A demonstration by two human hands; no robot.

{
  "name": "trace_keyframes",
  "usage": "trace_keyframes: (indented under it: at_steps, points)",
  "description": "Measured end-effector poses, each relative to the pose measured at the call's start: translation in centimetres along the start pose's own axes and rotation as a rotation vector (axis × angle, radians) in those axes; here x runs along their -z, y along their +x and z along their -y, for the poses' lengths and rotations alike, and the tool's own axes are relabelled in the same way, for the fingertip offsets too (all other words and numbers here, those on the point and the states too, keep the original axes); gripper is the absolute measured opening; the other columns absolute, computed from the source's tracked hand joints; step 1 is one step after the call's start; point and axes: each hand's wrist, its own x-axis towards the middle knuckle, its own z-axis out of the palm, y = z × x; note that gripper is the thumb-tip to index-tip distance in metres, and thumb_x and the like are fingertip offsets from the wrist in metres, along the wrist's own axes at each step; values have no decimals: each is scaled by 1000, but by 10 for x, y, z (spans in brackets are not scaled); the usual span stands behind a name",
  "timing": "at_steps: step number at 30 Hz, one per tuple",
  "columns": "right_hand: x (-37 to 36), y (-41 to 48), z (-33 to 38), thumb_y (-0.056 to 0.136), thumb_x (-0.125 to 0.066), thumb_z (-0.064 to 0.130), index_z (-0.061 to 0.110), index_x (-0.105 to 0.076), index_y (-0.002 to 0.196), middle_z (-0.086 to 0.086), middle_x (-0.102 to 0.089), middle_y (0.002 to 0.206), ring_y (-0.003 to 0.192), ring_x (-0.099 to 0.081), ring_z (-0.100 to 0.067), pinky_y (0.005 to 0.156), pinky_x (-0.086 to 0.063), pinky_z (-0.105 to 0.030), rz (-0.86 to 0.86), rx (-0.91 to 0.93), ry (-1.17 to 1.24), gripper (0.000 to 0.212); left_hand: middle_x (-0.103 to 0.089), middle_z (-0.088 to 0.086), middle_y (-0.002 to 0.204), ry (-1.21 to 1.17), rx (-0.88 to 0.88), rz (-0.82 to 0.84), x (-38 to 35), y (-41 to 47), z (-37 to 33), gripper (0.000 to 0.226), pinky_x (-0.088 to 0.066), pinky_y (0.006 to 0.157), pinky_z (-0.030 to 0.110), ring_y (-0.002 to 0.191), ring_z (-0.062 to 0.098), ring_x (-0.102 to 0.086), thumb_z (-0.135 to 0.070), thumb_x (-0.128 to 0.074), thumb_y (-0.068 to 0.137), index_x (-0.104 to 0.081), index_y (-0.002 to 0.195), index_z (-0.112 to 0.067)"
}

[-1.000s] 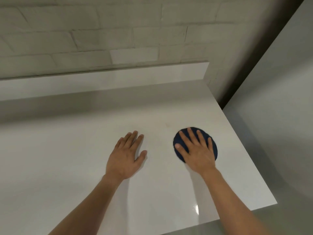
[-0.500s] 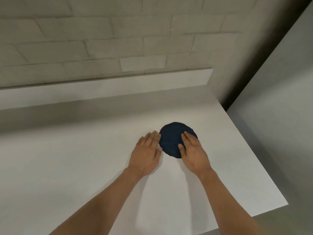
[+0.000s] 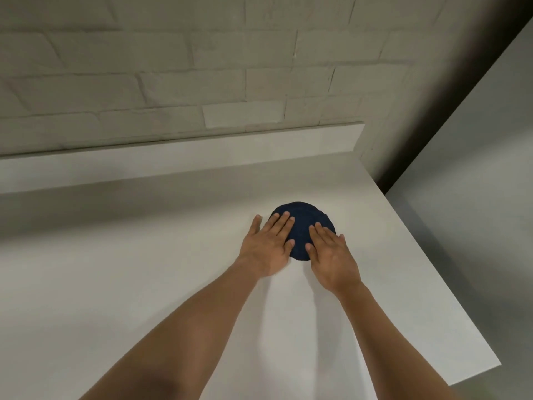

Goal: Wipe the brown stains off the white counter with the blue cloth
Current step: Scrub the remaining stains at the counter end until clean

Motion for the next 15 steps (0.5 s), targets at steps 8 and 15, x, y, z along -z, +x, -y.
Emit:
trace_keyframes:
  at_steps: [8,15]
  points:
    - [-9,47,53,109,-19,39,23,-13,160,5,-9,167,153,-7,-12,124,-1,-41,121,93,-49,54,5,-5,170,-16,98,-20,7,-13,65,63,4,124,46,155,11,6,-45,-8,105,4,162,-20]
    - [-25,24,116,109,-19,40,23,-16,159,6,-12,167,152,-10,-12,124,1,-44,136,252,-44,54,2,-2,169,-63,240,-72,-3,-92,97,66,3,125,44,156,15,0,-46,-1,102,-1,162,-17]
